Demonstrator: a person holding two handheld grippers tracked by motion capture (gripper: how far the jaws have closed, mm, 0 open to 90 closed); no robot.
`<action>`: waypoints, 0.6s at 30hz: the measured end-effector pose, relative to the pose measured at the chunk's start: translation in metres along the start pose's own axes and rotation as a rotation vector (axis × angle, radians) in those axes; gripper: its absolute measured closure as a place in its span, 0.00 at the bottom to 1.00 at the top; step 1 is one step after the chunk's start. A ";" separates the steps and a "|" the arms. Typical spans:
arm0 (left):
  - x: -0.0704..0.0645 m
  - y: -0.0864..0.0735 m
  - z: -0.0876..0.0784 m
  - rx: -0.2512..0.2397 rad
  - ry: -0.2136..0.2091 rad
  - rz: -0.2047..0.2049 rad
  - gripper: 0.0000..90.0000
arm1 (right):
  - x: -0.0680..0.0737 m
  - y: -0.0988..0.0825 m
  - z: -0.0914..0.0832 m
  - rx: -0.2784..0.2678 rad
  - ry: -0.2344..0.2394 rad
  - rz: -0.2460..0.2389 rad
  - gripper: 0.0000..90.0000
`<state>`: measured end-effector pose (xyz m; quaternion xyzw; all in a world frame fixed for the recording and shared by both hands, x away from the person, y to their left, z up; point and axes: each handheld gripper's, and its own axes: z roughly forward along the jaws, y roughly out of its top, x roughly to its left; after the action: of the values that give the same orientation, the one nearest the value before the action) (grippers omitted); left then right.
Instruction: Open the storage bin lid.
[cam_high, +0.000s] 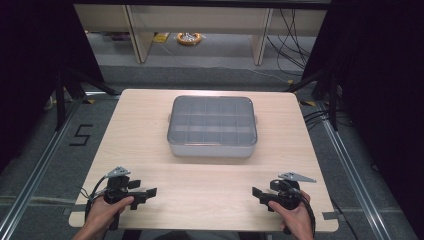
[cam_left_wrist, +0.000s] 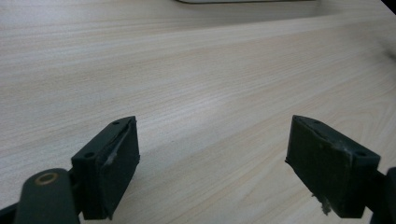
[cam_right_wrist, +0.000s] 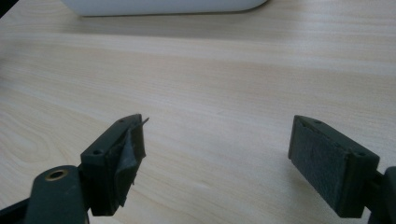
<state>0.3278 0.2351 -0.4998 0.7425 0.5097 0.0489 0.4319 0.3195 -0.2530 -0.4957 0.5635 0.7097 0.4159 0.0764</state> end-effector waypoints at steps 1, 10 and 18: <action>0.000 0.000 0.000 -0.001 0.001 0.001 0.18 | 0.000 0.001 0.000 0.006 -0.004 -0.002 0.21; 0.000 0.001 0.000 -0.004 0.001 0.001 0.18 | -0.005 0.003 0.001 -0.018 -0.008 -0.025 0.21; 0.001 0.003 0.001 -0.010 -0.002 -0.012 0.18 | -0.008 0.007 0.001 -0.027 -0.007 -0.016 0.22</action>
<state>0.3304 0.2349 -0.4986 0.7373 0.5134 0.0485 0.4364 0.3282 -0.2589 -0.4946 0.5582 0.7083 0.4226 0.0900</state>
